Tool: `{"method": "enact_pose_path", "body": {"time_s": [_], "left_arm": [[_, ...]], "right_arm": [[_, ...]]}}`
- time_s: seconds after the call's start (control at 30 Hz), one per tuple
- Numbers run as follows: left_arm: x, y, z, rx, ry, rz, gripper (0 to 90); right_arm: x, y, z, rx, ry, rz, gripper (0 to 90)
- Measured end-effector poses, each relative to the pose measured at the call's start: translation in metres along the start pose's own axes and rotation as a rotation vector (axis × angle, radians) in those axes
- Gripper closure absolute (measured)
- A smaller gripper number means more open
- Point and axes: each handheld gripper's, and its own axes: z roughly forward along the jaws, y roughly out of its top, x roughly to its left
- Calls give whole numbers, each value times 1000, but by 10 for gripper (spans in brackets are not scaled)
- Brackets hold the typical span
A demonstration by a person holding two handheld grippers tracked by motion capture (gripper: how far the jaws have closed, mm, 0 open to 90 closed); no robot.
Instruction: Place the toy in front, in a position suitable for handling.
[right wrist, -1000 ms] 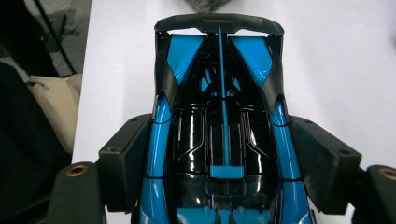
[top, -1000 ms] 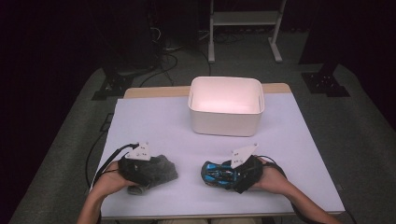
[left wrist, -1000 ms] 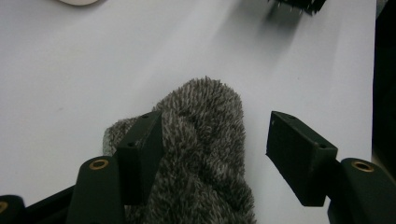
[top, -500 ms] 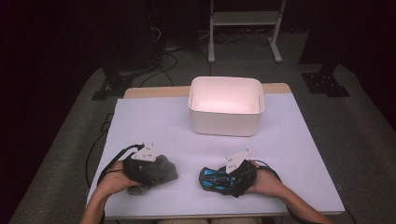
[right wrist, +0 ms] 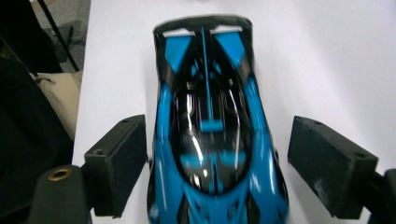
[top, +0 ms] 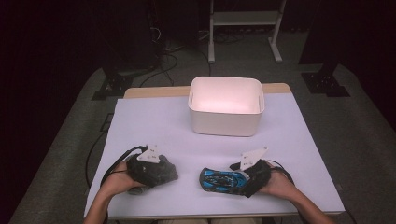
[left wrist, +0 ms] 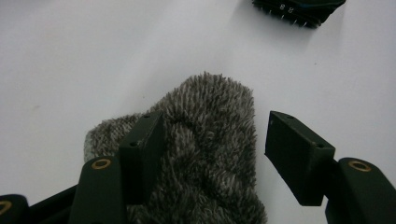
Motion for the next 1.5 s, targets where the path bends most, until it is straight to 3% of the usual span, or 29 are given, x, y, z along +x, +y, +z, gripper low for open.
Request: {"method": "enact_pose_path", "body": {"time_s": [0.27,0.43,0.67,0.73,0.9,0.97,1.13,1.17,1.27,1.3,1.43,1.47,1.5], "left_arm": [[-1,-3,13,43,16,1,372],[-3,-6,18,30,39,4,397],[-4,-11,19,-4,90,-11,523],[-4,-12,19,-6,88,-19,570],[2,-14,13,-20,43,-63,745],[4,-13,10,-40,18,-80,772],[2,-7,5,-105,-43,-88,780],[-1,1,3,-137,-65,-79,780],[-4,11,3,-156,-88,-58,780],[-7,23,6,-167,-114,-33,779],[-15,51,13,-194,-153,24,779],[-15,51,13,-194,-153,24,780],[-21,65,20,-203,-181,52,780]], "right_arm": [[0,-13,-6,-7,-26,42,161],[0,-17,1,12,-25,30,159],[2,-19,9,46,-27,15,155],[3,-19,9,43,-31,7,156],[3,-21,9,30,-33,0,187],[4,-21,8,35,-26,-29,230],[2,-20,8,42,-12,-43,239],[1,-20,8,43,-7,-48,240],[1,-20,8,42,-1,-54,242],[0,-20,8,42,1,-56,241],[1,-20,8,42,-1,-56,242],[1,-20,8,41,-1,-57,242],[1,-20,8,42,-1,-57,242]]}}
